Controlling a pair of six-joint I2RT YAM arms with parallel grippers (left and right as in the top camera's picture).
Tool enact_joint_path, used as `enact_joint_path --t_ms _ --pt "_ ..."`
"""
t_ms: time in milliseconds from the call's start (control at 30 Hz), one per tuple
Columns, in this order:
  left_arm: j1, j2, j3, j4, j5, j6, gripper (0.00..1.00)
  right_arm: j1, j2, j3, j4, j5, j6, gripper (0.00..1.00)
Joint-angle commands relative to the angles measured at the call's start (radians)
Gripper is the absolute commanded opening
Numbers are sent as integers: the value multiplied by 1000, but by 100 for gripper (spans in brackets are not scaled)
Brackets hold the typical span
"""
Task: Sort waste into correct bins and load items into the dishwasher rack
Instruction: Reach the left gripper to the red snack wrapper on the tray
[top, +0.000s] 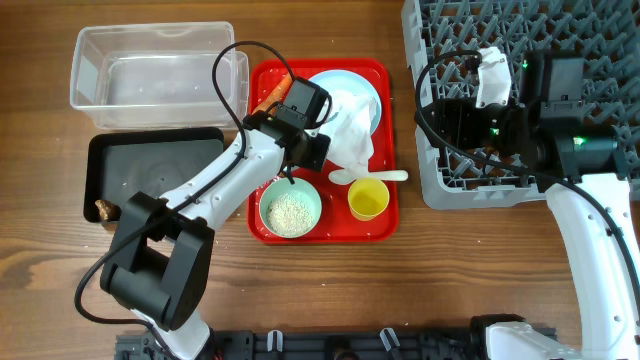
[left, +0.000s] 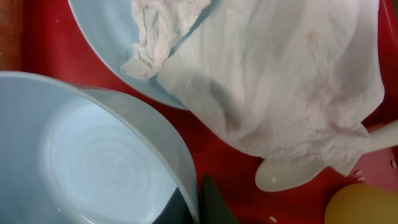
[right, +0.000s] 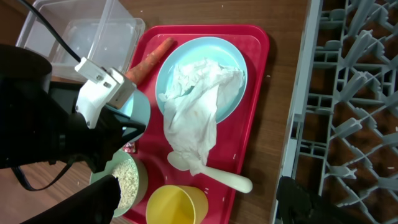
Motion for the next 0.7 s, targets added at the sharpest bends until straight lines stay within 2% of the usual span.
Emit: enact_joint_path --t_ms 0,33,67,100,267,467,533,600,667 --pt "-21 2 6 24 -21 -7 10 -2 8 14 -1 9 7 84" --pt "-28 2 6 27 -21 -7 40 -2 8 14 -2 9 7 84" --pt "-33 2 6 28 -21 -7 62 -2 8 14 -1 9 7 84" --pt "-35 2 6 29 -21 -7 72 -2 8 14 -1 9 7 84" --pt "-17 -29 24 -3 -21 -45 76 -2 8 14 -5 9 7 84" --pt "-22 -170 89 -204 -20 -48 76 -2 8 14 -3 9 7 84" --pt "-28 -205 89 -274 -21 -51 72 -2 8 15 -3 9 7 84" --pt "-20 -218 89 -338 -53 -134 67 -2 8 14 -3 10 7 84" --pt "10 -216 89 -388 -105 -241 67 -2 8 15 -4 9 7 84"
